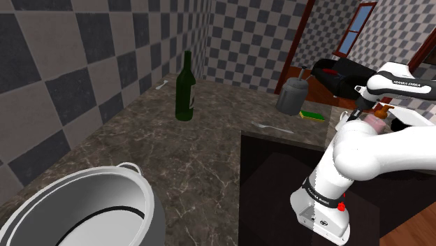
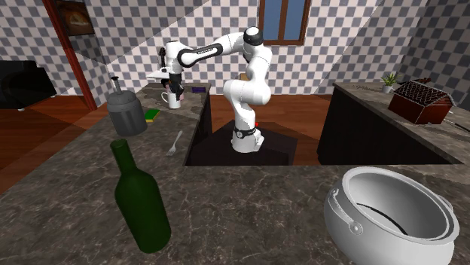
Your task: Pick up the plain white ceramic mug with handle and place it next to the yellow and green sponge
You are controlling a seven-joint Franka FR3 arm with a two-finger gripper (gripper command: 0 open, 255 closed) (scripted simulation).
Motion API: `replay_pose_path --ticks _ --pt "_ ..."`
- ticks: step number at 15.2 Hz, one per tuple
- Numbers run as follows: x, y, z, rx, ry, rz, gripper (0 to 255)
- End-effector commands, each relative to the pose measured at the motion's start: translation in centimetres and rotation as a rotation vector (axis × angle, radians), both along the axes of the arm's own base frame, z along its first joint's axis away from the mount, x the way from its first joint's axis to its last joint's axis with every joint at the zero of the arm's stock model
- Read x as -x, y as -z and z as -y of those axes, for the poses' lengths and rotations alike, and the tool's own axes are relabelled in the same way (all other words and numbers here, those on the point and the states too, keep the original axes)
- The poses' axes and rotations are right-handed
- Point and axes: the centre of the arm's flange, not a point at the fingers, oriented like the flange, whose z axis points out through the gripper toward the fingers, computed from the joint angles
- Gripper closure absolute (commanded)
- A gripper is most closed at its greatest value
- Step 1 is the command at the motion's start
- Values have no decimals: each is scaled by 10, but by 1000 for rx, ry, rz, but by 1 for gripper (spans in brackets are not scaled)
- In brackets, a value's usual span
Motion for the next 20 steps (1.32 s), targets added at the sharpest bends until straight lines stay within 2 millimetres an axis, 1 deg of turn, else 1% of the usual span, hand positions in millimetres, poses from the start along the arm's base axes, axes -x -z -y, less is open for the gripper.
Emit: replay_pose_path --ticks 1,2,3,8,11,12,20 --pt "0 0 0 0 0 0 255" --pt "0 0 0 0 0 0 255" --pt "0 0 0 0 0 0 0" --pt "0 0 0 0 0 0 0" --pt "3 -39 -1 0 0 0 0" --pt "4 -50 -2 0 0 0 0" --pt "4 -50 -2 0 0 0 0"
